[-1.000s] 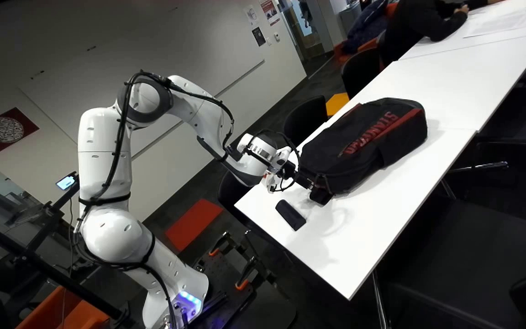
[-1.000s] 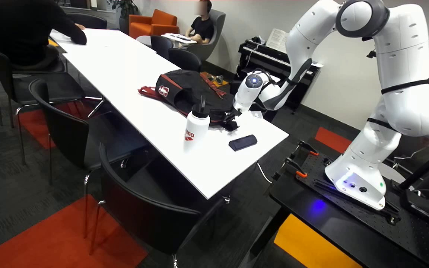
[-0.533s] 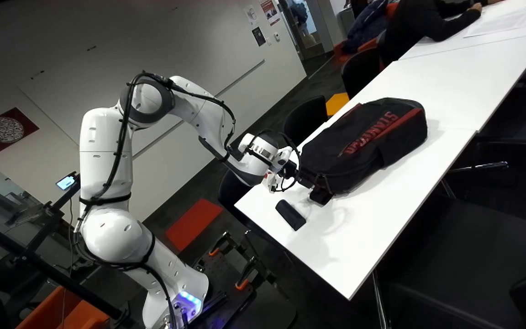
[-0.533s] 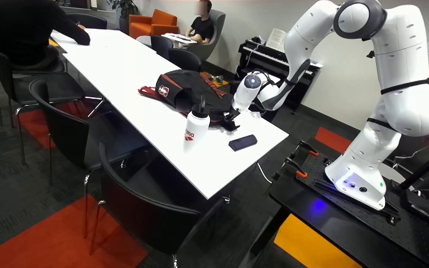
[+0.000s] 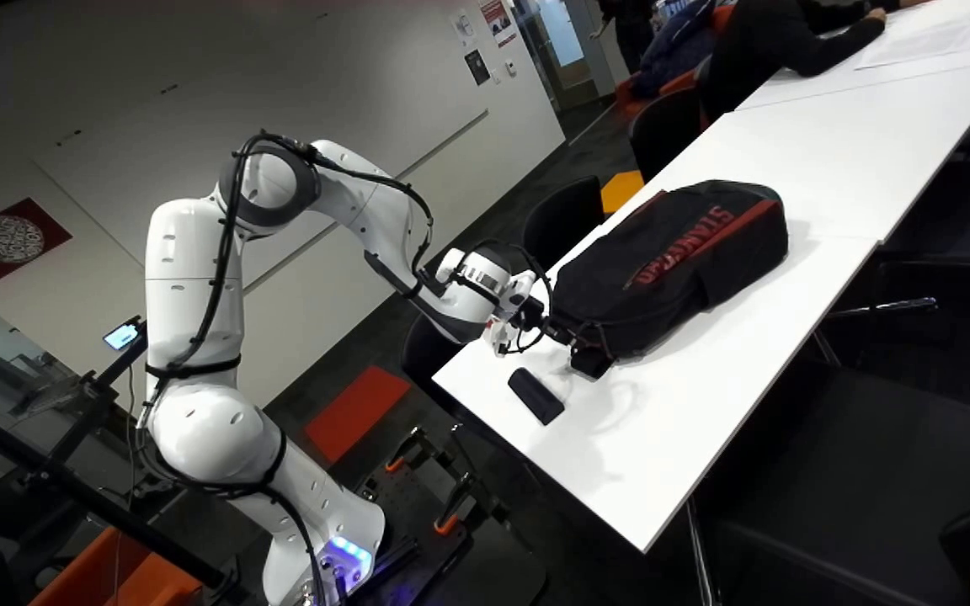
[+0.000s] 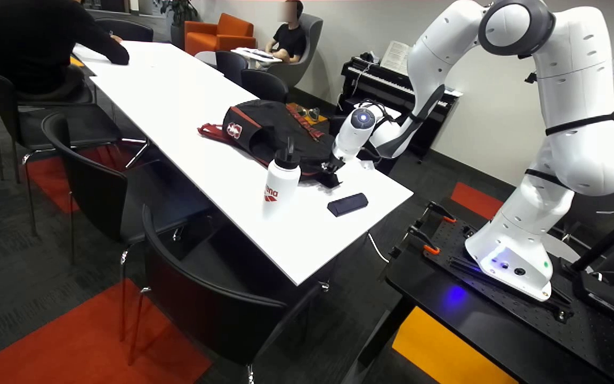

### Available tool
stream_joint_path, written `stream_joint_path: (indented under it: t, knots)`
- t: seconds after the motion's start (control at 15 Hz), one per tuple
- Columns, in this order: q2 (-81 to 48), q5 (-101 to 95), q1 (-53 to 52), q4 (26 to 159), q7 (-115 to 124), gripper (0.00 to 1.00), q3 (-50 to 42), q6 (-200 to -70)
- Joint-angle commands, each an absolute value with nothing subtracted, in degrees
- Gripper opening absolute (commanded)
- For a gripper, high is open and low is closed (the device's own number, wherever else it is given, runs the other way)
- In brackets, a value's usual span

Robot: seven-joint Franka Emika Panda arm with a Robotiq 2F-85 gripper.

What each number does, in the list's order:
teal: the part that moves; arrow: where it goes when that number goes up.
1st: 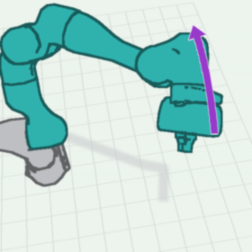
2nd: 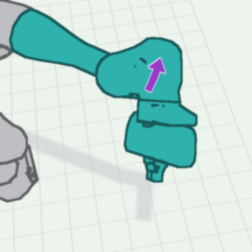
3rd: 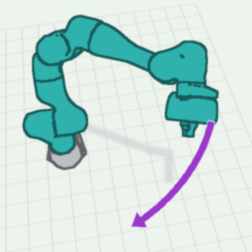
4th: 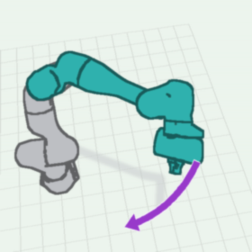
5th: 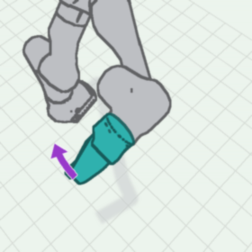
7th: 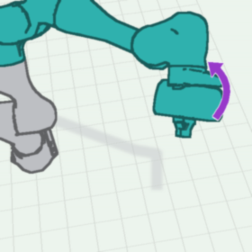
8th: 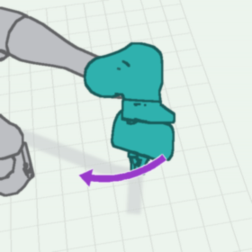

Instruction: Open the zipper of the bag on the table

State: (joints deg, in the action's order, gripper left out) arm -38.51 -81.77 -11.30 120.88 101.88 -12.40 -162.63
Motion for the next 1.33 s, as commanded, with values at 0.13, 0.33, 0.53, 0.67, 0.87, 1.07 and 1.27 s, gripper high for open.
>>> stream_joint_path:
  t: [0.13,0.33,0.53,0.67,0.87,1.07,1.27]
  knots:
    - [-28.90,-93.80,-16.27,131.46,110.62,0.01,-15.79,-159.52]
    - [-23.38,-100.16,-17.61,136.49,114.66,0.01,-16.46,-158.11]
    - [-20.02,-104.91,-17.34,137.99,115.88,0.01,-15.72,-160.74]
    - [-19.67,-106.26,-17.20,137.41,115.18,0.01,-14.74,-162.44]
    - [-21.79,-106.56,-17.39,134.91,114.92,0.01,-12.82,-163.78]
    - [-24.64,-105.85,-17.34,132.17,114.61,0.01,-10.55,-164.30]
    - [-26.19,-106.56,-17.26,130.12,115.29,0.01,-8.43,-164.54]
